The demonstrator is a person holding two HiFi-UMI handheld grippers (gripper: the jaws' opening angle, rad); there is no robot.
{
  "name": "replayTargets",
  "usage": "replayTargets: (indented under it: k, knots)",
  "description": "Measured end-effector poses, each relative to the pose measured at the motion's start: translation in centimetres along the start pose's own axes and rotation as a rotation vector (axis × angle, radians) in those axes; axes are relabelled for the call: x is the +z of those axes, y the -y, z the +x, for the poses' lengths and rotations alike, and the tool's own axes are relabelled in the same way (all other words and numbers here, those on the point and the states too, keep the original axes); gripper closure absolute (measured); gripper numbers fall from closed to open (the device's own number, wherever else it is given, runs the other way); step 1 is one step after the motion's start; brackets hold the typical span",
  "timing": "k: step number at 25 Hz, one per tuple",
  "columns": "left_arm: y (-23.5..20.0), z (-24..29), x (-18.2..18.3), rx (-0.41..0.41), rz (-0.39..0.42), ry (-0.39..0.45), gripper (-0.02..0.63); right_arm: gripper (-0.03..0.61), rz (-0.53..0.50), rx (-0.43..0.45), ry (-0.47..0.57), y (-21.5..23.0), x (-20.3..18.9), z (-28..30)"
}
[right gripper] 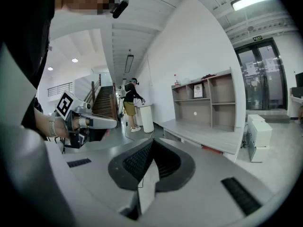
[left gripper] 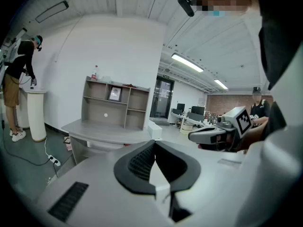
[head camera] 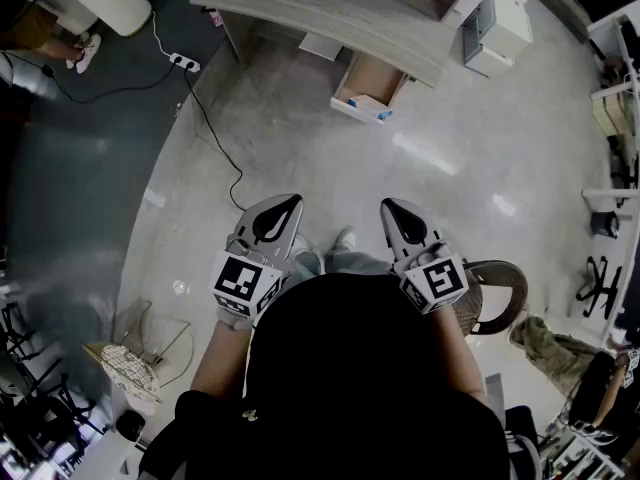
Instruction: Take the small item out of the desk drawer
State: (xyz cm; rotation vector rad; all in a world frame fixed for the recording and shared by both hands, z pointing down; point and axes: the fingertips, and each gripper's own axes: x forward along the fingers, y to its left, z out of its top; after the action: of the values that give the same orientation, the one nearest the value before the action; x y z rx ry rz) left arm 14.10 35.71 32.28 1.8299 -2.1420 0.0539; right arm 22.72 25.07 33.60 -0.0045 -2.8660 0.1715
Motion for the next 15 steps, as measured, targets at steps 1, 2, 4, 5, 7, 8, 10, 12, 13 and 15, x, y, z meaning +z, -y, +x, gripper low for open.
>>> replayTargets:
  k: [1,2,4,5,7,8,10,12,13,15]
  knots:
    - [0.6,0.3,0.1,0.001,0.003,-0.003,0.604,0.581,0.001,0.005,-0.001,0.3,0.0,-0.4]
    - [1.1,0.7,0.3,0.003,0.007,-0.007,0.604,0.581,0.002,0.011,-0.001,0.6,0.0,-0.7]
    - [1.9,1.5,0.6,0.008,0.010,-0.012,0.604,0.581,0.005,0.022,0.000,1.4,0.1,-1.3]
    - [2.2,1.9,0.7,0.012,0.012,-0.015,0.604,0.581,0.004,0.026,0.004,1.9,0.2,-1.5]
    - [2.6,2.7,1.0,0.018,0.017,-0.022,0.604,0.581,-0.002,0.033,0.017,2.8,0.4,-1.6]
    - [2.8,3.1,1.1,0.022,0.019,-0.026,0.604,0.581,-0.006,0.036,0.024,3.2,0.5,-1.6]
    - [3.2,3.9,1.3,0.029,0.023,-0.031,0.604,0.581,-0.006,0.051,0.038,3.9,0.6,-1.6]
    - [3.7,4.9,1.4,0.036,0.031,-0.036,0.604,0.581,0.005,0.074,0.059,4.6,0.8,-1.6]
    - [4.1,5.5,1.4,0.038,0.035,-0.042,0.604,0.581,0.013,0.082,0.072,5.0,1.0,-1.7]
    - [4.7,6.7,1.1,0.036,0.039,-0.055,0.604,0.581,0.036,0.083,0.095,6.0,1.2,-1.8]
